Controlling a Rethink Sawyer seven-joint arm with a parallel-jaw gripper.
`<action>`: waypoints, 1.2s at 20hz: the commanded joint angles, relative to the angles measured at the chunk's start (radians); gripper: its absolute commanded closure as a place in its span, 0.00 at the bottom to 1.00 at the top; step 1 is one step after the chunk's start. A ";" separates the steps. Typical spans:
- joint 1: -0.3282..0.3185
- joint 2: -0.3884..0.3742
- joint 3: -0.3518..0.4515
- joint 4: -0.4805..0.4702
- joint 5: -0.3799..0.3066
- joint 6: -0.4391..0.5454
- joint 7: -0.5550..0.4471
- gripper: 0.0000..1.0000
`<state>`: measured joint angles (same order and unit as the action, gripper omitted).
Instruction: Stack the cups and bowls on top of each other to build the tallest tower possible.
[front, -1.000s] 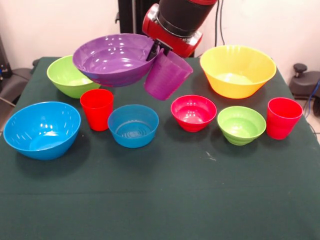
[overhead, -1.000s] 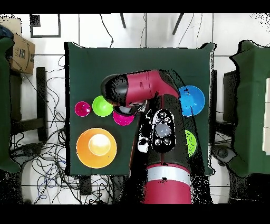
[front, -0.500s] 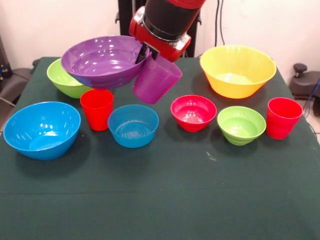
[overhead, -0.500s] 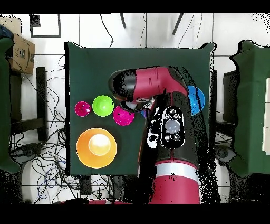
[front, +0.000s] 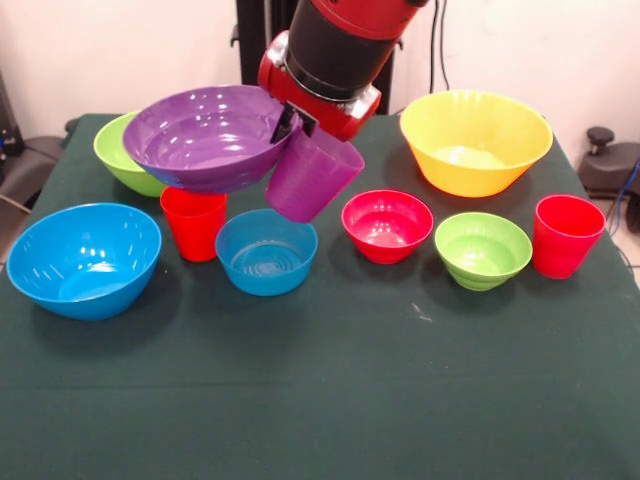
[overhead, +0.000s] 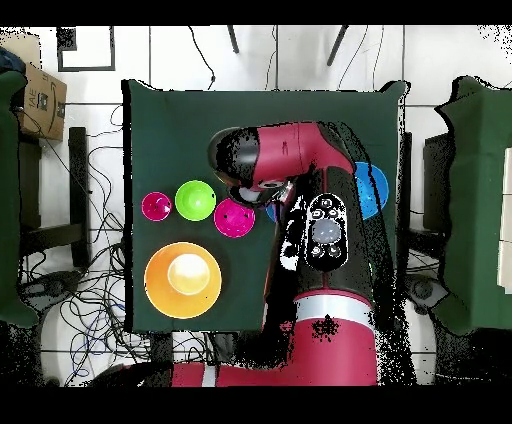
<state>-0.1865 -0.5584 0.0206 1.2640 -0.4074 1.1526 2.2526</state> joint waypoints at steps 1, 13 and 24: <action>0.005 0.002 0.082 0.002 0.004 0.013 -0.106 1.00; 0.044 -0.028 0.063 0.136 0.016 -0.113 -0.005 1.00; 0.045 -0.082 0.059 0.158 0.083 -0.055 -0.003 1.00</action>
<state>-0.1641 -0.5908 0.0204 1.3747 -0.3566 1.1004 2.2526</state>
